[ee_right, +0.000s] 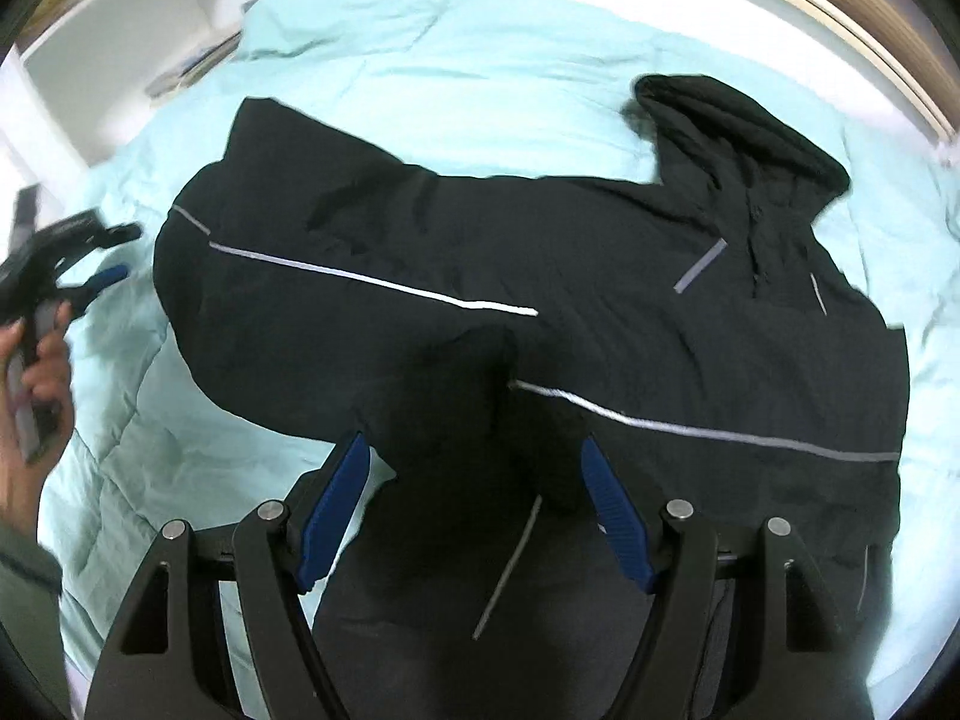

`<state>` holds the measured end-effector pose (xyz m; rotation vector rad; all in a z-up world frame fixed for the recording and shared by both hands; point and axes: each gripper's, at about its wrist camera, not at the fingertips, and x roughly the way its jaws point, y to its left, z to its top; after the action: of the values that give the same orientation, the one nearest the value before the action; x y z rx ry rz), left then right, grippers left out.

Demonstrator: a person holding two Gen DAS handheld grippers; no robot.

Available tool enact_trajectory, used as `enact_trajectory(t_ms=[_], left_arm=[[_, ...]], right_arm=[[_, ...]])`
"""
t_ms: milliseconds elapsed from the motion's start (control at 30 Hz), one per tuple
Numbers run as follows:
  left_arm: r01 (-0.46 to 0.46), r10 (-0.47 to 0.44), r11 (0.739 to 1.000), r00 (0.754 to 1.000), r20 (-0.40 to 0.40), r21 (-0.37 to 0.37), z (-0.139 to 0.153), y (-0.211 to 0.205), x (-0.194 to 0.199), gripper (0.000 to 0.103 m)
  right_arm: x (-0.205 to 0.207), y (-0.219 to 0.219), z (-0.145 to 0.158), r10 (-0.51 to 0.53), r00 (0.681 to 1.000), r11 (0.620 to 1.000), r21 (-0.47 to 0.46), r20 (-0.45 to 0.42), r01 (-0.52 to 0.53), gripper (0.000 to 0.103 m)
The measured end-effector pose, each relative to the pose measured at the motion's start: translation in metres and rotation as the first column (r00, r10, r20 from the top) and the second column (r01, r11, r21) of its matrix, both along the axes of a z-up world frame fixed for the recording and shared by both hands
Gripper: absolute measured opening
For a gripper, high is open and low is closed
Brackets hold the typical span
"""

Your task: Fold large clothes

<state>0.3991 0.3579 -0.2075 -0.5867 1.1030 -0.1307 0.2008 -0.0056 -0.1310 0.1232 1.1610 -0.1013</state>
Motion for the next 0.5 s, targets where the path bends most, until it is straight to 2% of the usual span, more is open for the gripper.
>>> enact_trajectory(t_ms=[67, 167, 233, 300, 400, 500], left_arm=[[-0.006, 0.006, 1.0, 1.0, -0.027, -0.002, -0.015, 0.002, 0.016, 0.057], [-0.001, -0.001, 0.998, 0.999, -0.035, -0.058, -0.034, 0.004, 0.032, 0.057], [-0.006, 0.002, 0.994, 0.999, -0.033, -0.111, -0.045, 0.007, 0.041, 0.067], [0.0, -0.006, 0.989, 0.999, -0.039, -0.149, -0.054, 0.007, 0.048, 0.07], [0.007, -0.014, 0.985, 0.999, -0.037, -0.173, -0.064, 0.002, 0.055, 0.075], [0.018, -0.021, 0.986, 1.0, -0.017, -0.165, -0.063, -0.002, 0.054, 0.073]], right_arm=[[0.009, 0.001, -0.001, 0.013, 1.0, 1.0, 0.005, 0.005, -0.013, 0.075], [0.027, 0.002, -0.009, 0.023, 1.0, 0.999, 0.024, 0.0, -0.023, 0.075], [0.038, 0.003, -0.016, 0.028, 1.0, 0.999, 0.03, -0.011, -0.028, 0.075], [0.045, 0.003, -0.025, 0.025, 0.999, 0.999, 0.045, -0.026, -0.024, 0.075], [0.05, 0.004, -0.035, 0.033, 0.998, 0.997, 0.075, -0.044, -0.03, 0.075], [0.056, 0.006, -0.044, 0.048, 0.997, 0.996, 0.081, -0.06, -0.043, 0.075]])
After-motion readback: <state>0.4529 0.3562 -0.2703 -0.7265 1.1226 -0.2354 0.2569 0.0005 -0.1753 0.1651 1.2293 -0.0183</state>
